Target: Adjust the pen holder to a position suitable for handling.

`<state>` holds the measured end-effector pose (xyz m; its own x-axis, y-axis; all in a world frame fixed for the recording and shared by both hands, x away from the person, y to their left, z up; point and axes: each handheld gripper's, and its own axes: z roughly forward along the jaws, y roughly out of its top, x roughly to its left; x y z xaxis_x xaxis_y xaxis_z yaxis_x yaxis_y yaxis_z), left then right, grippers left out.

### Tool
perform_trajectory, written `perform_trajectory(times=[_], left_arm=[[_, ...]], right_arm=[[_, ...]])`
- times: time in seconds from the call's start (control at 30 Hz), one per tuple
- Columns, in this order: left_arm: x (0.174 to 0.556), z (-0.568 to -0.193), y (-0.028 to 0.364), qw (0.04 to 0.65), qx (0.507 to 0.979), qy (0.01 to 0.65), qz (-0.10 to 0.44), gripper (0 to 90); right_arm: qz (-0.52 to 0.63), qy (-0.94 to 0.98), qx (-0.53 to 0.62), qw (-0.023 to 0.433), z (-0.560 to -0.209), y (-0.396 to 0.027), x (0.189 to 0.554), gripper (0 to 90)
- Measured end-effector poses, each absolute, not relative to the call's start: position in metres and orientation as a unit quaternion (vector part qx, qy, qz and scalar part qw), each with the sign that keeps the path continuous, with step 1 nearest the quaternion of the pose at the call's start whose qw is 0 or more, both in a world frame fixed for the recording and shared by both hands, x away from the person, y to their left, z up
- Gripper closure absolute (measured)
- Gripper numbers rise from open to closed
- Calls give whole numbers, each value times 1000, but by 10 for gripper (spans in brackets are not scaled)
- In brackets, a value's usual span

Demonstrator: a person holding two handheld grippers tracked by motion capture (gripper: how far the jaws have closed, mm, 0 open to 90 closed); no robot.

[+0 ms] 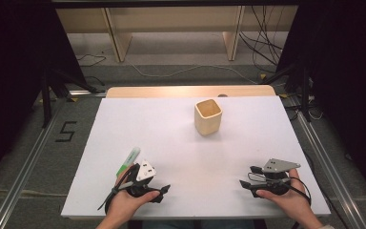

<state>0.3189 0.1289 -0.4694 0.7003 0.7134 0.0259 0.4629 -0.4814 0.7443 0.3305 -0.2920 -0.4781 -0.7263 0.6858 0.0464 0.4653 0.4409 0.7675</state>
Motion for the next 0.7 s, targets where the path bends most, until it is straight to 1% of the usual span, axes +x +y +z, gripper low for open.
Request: perform_trajectory(times=[0.47, 0.5, 0.53, 0.7], left_arm=[[323, -469, 140, 367, 829, 377, 191, 226], [323, -469, 141, 366, 829, 376, 193, 234], [323, -469, 142, 365, 830, 375, 193, 270], [323, -469, 144, 365, 826, 381, 198, 261]], right_arm=[[404, 837, 344, 138, -477, -289, 332, 304], [404, 836, 344, 138, -477, -289, 332, 305], [405, 835, 346, 139, -477, -289, 332, 304], [408, 833, 347, 140, -476, -289, 332, 304]])
